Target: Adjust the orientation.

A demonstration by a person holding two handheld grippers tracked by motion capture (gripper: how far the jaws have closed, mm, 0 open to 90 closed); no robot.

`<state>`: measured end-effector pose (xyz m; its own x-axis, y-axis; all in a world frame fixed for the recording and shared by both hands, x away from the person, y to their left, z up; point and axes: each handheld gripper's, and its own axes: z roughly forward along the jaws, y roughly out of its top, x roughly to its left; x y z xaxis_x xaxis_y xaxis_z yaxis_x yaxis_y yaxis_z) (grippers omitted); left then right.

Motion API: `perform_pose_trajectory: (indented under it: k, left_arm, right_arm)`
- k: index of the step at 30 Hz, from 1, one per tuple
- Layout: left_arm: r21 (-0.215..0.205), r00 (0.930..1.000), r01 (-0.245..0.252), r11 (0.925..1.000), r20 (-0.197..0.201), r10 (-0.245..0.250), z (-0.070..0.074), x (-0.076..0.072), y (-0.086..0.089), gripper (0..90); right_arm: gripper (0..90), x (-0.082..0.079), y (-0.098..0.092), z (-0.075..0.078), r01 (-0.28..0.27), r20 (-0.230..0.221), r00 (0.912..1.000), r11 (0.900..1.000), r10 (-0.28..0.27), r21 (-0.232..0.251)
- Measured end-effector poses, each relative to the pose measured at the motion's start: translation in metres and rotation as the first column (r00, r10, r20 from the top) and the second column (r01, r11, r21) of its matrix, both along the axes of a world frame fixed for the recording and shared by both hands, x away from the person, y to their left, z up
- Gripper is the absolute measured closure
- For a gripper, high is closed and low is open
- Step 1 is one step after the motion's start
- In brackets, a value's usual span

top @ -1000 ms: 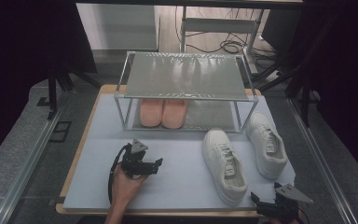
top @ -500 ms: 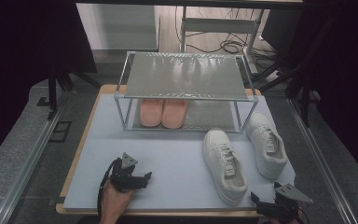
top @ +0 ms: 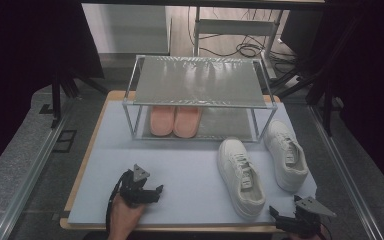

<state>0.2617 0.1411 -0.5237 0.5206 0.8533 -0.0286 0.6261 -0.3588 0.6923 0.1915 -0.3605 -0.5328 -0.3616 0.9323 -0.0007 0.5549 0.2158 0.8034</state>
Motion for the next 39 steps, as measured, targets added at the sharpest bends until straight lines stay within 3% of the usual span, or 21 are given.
perform_pose_trajectory:
  k: [2, 5, 11, 15, 21, 27, 39]
  left_arm:
    - [0.000, 1.0000, 0.000, 1.0000, 0.001, 0.000, 0.000, 0.000, 0.000, 13.0]
    - [0.000, 1.0000, 0.000, 1.0000, 0.001, 0.000, 0.000, 0.000, 0.000, 13.0]
    - [0.001, 1.0000, 0.000, 1.0000, 0.003, 0.000, 0.000, 0.000, 0.000, 13.0]
    - [0.001, 1.0000, 0.000, 1.0000, 0.003, 0.000, 0.000, 0.000, 0.000, 13.1]
    - [0.000, 1.0000, -0.001, 1.0000, 0.004, 0.001, 0.000, -0.001, 0.000, 13.1]
    - [0.000, 1.0000, -0.001, 1.0000, 0.006, 0.001, 0.000, -0.001, 0.000, 13.3]
    - [0.001, 1.0000, -0.001, 1.0000, 0.007, 0.001, 0.000, -0.001, 0.000, 13.4]
  right_arm:
    - [16.3, -0.002, -0.001, 0.003, -0.006, -0.003, 1.0000, 1.000, 0.006, 0.005]
    - [25.7, -0.004, -0.001, 0.008, -0.032, -0.017, 0.9993, 0.999, 0.032, 0.028]
    - [50.5, -0.005, 0.002, 0.018, -0.082, -0.026, 0.9962, 0.996, 0.083, 0.032]
    - [63.7, -0.002, 0.002, 0.026, -0.081, -0.035, 0.9960, 0.996, 0.082, 0.026]
    - [87.7, 0.011, 0.011, 0.040, -0.117, -0.008, 0.9931, 0.993, 0.117, 0.020]
    - [90.0, 0.028, 0.027, 0.046, -0.139, 0.001, 0.9903, 0.990, 0.139, 0.003]
    - [90.0, 0.063, 0.052, 0.042, -0.128, -0.003, 0.9918, 0.990, 0.128, -0.054]
